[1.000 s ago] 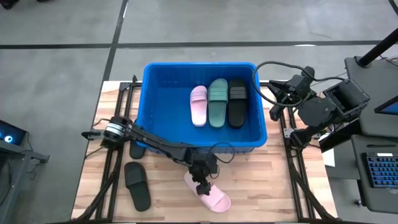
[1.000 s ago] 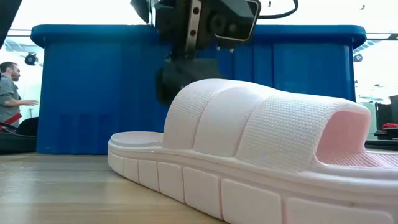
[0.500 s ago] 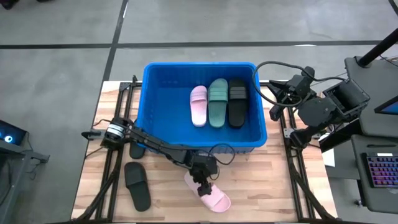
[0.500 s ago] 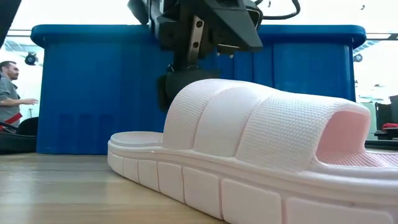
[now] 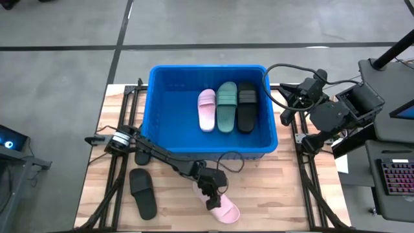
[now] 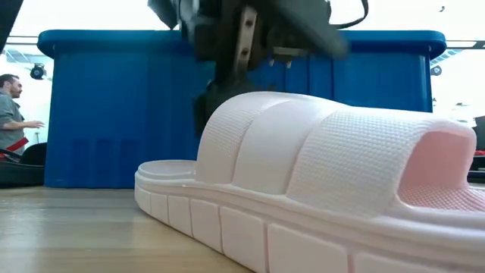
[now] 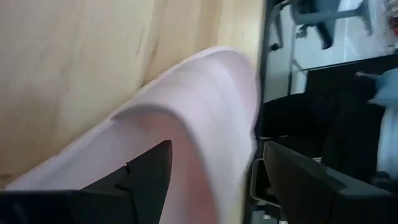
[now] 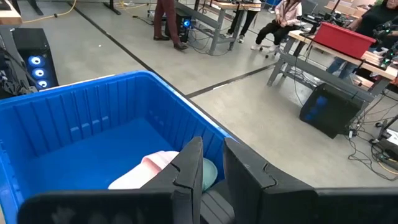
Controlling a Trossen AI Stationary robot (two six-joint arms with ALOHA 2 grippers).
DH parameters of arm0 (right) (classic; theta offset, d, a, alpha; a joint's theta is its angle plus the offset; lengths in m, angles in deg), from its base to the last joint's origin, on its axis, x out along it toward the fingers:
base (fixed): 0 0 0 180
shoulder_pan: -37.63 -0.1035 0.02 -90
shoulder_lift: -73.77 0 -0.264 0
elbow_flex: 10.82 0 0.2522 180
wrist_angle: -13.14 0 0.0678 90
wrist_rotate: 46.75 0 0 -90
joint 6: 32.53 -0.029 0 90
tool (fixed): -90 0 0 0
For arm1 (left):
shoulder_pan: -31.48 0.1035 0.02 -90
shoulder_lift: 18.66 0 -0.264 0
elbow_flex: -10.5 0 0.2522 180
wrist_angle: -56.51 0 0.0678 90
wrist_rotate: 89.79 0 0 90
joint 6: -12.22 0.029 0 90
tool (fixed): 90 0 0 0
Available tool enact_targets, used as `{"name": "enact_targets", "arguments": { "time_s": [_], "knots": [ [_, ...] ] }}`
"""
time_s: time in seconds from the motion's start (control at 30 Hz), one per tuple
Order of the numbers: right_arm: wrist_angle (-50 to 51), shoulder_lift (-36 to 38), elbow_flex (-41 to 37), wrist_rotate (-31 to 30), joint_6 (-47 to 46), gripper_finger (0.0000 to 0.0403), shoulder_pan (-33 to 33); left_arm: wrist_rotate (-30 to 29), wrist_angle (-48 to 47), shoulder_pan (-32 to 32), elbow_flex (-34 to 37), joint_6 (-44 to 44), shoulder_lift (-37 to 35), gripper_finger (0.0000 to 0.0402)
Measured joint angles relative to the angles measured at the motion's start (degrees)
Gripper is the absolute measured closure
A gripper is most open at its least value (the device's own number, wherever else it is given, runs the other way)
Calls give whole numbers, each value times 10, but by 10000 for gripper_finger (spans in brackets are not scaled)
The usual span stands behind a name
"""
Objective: Pick and place slides into bin
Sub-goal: Put the pink slide into the blue bin
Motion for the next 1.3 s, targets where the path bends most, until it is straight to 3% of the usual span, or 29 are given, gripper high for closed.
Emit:
{"name": "enact_targets", "arguments": {
  "time_s": [0.3,0.47,0.7,0.93,1.1,1.3],
  "knots": [
    [0,0,0,1,0,349,0,3,6,-2,1,1,13,168],
    [0,0,0,2,0,349,0,3,4,-3,1,1,14,196],
    [0,0,0,2,0,349,0,20,4,-3,2,3,14,271],
    [0,0,0,1,1,349,0,72,4,-2,2,49,14,388],
    [0,0,0,1,2,349,0,87,4,0,3,66,14,397],
    [0,0,0,0,16,349,0,154,2,5,4,92,14,400]
  ]
}}
